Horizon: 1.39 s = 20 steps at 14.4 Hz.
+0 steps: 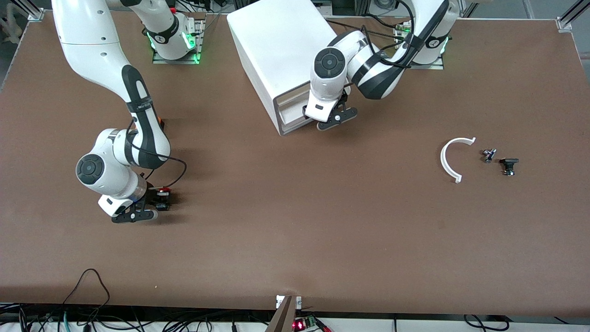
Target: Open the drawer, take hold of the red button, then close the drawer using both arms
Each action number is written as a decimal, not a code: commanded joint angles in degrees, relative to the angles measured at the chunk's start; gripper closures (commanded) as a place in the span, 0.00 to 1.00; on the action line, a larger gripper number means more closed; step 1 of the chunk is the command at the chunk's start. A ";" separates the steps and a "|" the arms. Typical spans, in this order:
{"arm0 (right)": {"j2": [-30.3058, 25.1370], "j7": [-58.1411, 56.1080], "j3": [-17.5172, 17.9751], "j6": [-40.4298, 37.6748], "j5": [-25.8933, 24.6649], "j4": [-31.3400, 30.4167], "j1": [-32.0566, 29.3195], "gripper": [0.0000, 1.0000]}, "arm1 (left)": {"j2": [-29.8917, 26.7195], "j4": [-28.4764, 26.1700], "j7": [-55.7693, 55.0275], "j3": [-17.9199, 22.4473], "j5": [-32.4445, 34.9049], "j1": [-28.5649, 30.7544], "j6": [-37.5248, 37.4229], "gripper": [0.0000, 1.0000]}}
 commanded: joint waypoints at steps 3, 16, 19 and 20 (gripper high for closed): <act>-2.63 -1.31 0.48 -1.98 0.56 1.03 -0.17 0.00 | -1.75 -1.95 -3.73 -1.76 -0.59 -0.08 0.26 0.04; -19.59 9.48 -2.25 -29.56 -8.24 6.90 0.18 0.00 | -1.75 -1.86 -3.74 -3.43 -0.59 0.62 -1.15 0.04; -21.09 13.70 -2.43 -41.06 -8.24 13.84 0.09 0.00 | -1.58 -1.77 -2.60 -3.61 -3.82 1.59 -1.24 0.04; -22.31 14.85 -2.43 -43.97 -8.24 14.90 0.09 0.00 | -1.58 -1.77 -2.59 -3.61 -4.27 1.77 -1.32 0.04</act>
